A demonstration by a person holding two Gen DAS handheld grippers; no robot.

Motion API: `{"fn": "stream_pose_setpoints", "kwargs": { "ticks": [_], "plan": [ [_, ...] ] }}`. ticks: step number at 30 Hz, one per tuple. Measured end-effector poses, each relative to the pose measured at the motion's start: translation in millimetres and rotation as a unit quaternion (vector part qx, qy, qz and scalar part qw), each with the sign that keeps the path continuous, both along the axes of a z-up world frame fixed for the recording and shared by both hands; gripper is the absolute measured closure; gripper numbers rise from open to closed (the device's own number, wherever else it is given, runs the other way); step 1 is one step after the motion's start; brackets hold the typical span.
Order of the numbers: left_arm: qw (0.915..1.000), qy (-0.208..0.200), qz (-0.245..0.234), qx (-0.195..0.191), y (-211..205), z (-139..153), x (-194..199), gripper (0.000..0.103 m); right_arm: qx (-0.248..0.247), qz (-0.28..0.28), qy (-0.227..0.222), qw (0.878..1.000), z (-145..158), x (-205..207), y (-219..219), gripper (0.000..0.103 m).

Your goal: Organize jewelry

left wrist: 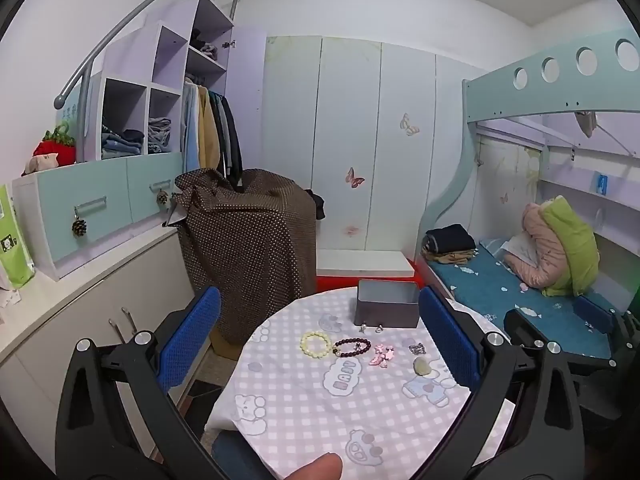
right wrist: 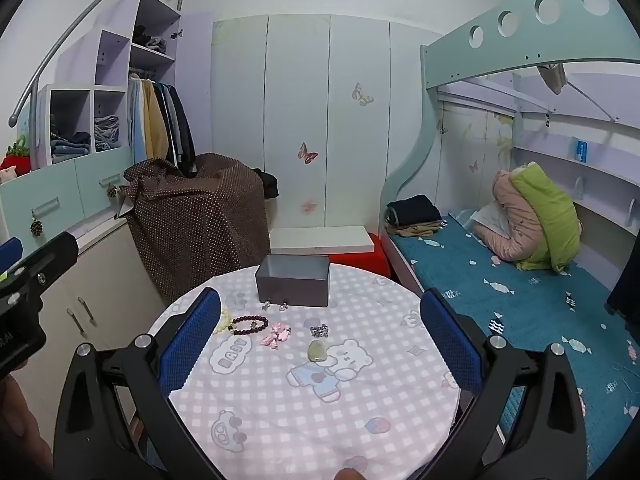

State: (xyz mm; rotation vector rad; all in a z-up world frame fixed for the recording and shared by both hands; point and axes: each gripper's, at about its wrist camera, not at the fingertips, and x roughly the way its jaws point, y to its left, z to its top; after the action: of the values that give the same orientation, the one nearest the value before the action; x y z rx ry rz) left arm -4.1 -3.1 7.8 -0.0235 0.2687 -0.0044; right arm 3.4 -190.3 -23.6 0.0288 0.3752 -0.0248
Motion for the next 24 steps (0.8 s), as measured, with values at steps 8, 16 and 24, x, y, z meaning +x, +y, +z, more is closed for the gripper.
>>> {"fn": "stream_pose_setpoints", "kwargs": {
  "ticks": [8, 16, 24],
  "plan": [
    [0.9999, -0.008, 0.005, 0.010, 2.3, -4.0, 3.0, 0.005, -0.001, -0.002, -0.008, 1.000, -1.2, -3.5, 0.0, 0.007],
    [0.9999, -0.012, 0.002, 0.006, 1.6, -1.3, 1.7, 0.005, 0.000, -0.006, -0.015, 1.000, 4.3, -5.8, -2.0, 0.007],
    [0.9999, -0.011, 0.003, 0.008, 2.1, 0.3, -0.2, 0.005, 0.000, -0.011, -0.022, 1.000, 7.1, -6.9, -5.3, 0.007]
  ]
}}
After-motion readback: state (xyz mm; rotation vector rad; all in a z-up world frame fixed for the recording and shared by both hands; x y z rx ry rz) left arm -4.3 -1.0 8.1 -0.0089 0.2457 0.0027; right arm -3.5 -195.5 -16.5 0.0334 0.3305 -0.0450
